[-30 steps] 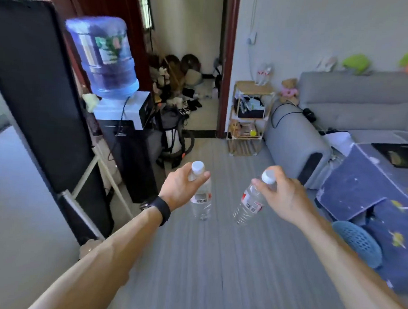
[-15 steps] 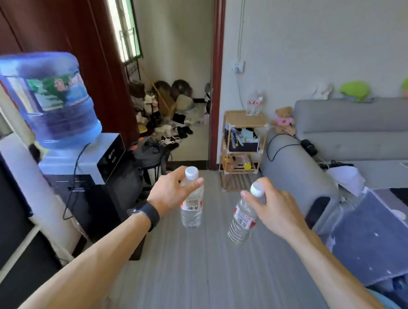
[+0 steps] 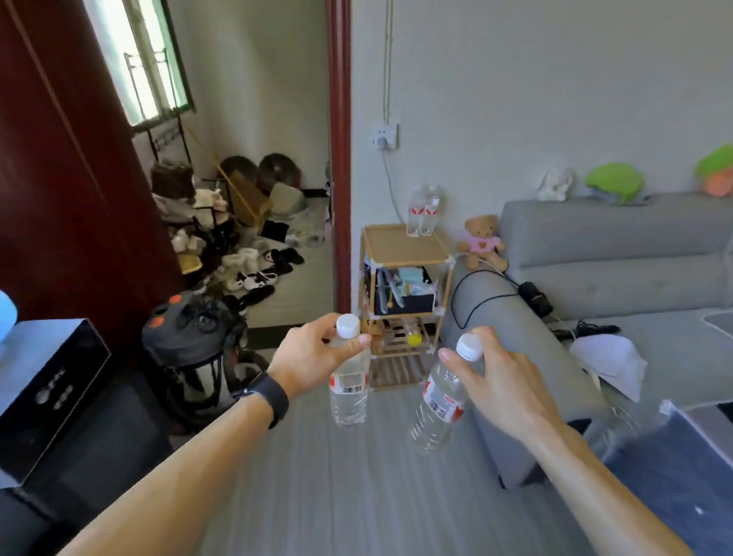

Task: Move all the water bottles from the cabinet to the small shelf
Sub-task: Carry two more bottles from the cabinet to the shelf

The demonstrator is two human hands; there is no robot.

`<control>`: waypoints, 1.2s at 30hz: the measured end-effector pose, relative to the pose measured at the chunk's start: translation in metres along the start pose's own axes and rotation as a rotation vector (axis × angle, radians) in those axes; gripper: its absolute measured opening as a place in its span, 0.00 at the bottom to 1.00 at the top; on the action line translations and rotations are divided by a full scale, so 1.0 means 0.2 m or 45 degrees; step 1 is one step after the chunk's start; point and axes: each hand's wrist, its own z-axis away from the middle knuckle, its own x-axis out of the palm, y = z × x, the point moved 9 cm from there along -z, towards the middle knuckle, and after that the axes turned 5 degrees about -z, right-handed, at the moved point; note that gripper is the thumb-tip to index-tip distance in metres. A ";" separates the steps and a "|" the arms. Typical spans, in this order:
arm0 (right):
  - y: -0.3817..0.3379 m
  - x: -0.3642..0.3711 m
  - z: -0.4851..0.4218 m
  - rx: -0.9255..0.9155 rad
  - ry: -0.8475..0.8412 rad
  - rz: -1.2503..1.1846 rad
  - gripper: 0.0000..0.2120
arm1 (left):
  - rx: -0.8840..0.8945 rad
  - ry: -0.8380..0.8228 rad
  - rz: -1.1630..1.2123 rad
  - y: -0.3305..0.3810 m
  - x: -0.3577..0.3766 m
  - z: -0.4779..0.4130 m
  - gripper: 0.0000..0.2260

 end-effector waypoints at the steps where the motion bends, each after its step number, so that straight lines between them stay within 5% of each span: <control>1: 0.04 0.00 -0.11 0.026 -0.004 0.000 0.18 | 0.007 -0.028 0.023 0.00 0.03 -0.13 0.13; 17: 0.50 0.14 -1.67 0.162 -0.061 -0.024 0.16 | -0.069 -0.181 0.038 -0.22 0.37 -1.80 0.24; 36: 0.75 0.66 -3.68 0.057 -0.286 -0.139 0.17 | -0.370 -0.073 -0.022 -0.48 0.63 -3.48 0.17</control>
